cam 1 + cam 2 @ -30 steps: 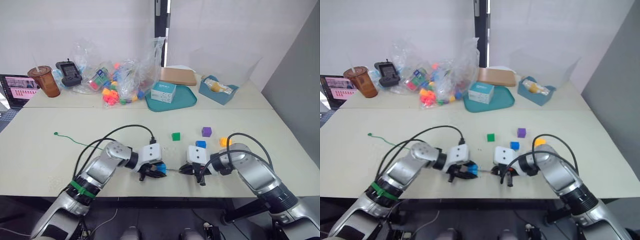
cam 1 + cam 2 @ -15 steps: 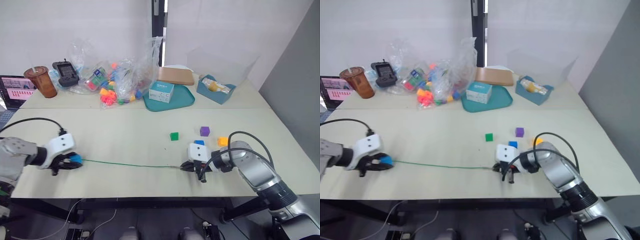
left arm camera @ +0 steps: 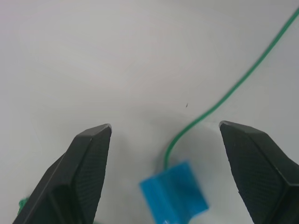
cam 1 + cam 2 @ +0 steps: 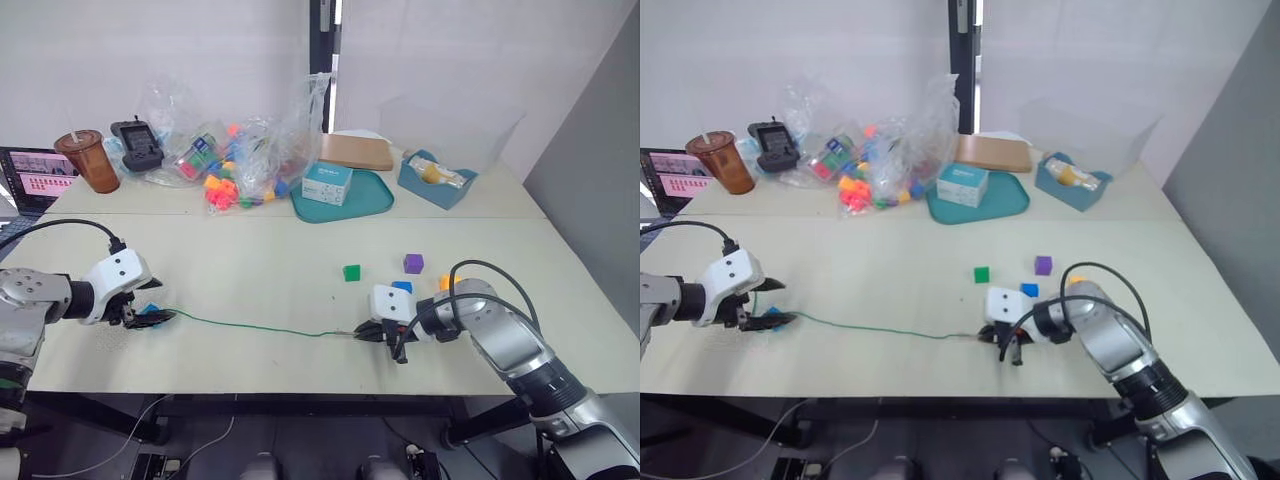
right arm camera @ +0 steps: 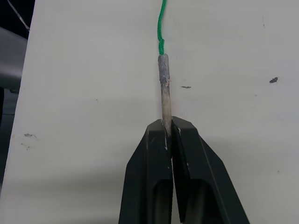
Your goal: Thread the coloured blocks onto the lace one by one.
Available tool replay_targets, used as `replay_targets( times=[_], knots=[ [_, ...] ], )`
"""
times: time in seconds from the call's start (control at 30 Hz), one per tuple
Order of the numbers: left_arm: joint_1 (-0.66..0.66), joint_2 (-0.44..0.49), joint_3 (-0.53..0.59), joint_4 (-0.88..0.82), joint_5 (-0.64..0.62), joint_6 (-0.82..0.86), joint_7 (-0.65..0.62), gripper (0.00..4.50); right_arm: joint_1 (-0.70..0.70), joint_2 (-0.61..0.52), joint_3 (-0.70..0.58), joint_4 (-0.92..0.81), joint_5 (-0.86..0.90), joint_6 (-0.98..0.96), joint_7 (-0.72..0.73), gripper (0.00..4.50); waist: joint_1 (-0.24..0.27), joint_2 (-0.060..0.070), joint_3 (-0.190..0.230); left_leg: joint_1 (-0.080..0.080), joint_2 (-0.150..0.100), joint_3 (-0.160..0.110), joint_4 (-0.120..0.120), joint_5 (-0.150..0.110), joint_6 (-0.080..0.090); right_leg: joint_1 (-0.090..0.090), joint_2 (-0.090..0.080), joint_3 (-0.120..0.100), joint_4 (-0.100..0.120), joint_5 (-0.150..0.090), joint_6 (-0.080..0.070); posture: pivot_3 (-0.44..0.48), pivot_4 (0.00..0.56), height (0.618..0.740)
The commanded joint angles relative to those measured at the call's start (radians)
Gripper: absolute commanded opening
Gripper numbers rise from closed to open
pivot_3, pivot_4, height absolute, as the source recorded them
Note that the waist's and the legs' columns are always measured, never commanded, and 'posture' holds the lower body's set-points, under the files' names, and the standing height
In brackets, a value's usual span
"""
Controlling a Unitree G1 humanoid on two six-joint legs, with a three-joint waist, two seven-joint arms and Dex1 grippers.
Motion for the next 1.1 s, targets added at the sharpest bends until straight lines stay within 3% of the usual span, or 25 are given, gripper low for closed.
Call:
replay_targets(
  times=[0.03,0.13,0.3,0.4,0.53,0.63,0.87,1.1],
  knots=[
    [0.022,0.002,0.059,-0.199,-0.127,0.160,-0.026,3.70,-0.004,0.018,-0.006,-0.050,0.009,0.023,-0.019,0.00,0.000,0.000,0.000,0.000,0.000,0.000,0.000,0.000,0.000,0.000,0.000,0.000,0.000,0.000,0.000,0.000,0.150,0.740],
    [0.095,-0.017,0.040,-0.384,-0.208,0.288,-0.026,3.70,-0.004,0.038,0.005,-0.067,0.003,0.045,-0.035,0.00,-0.001,0.000,0.000,0.000,0.000,0.000,0.000,0.000,0.000,0.000,0.000,0.000,0.000,0.000,0.000,0.000,0.150,0.740],
    [0.125,-0.220,-0.080,-0.543,-0.188,0.288,0.114,3.70,-0.015,0.078,0.046,-0.064,-0.028,0.082,-0.071,0.00,0.004,0.000,0.000,0.000,0.000,-0.001,0.000,0.000,0.000,0.001,0.000,0.000,0.000,0.000,0.000,0.000,0.150,0.740],
    [0.100,-0.375,-0.147,-0.487,-0.140,0.195,0.188,3.70,-0.023,0.095,0.074,-0.049,-0.052,0.095,-0.085,0.00,0.006,0.000,0.000,-0.001,-0.001,-0.001,0.002,0.000,0.000,0.001,0.000,0.001,0.001,0.000,0.000,0.000,0.150,0.740],
    [0.097,-0.479,-0.198,-0.397,-0.105,0.083,0.193,3.70,-0.028,0.100,0.088,-0.041,-0.059,0.101,-0.090,0.00,0.002,0.000,0.000,0.000,-0.001,-0.001,0.002,0.000,0.000,0.001,0.000,0.001,0.001,0.000,0.000,0.000,0.150,0.740],
    [0.092,-0.496,-0.280,-0.304,-0.032,-0.001,0.157,3.70,-0.040,0.099,0.093,-0.032,-0.065,0.109,-0.088,0.00,0.002,0.000,0.000,0.001,-0.001,-0.001,0.002,0.000,0.000,0.001,0.000,0.002,0.001,0.000,0.000,0.000,0.150,0.740],
    [0.032,-0.566,-0.308,-0.156,0.003,-0.107,0.138,3.70,-0.048,0.101,0.106,-0.025,-0.070,0.110,-0.083,0.00,0.008,0.000,0.000,0.001,-0.001,-0.001,0.003,0.000,0.000,0.003,0.000,0.001,0.000,0.000,0.000,0.000,0.150,0.740],
    [0.039,-0.573,-0.309,-0.140,-0.013,-0.109,0.091,1.56,-0.049,0.085,0.114,-0.030,-0.076,0.107,-0.072,0.00,0.005,0.000,0.000,0.001,-0.001,-0.001,0.003,0.000,0.000,0.003,0.000,0.002,0.001,0.000,0.000,0.000,0.150,0.740]
  ],
)
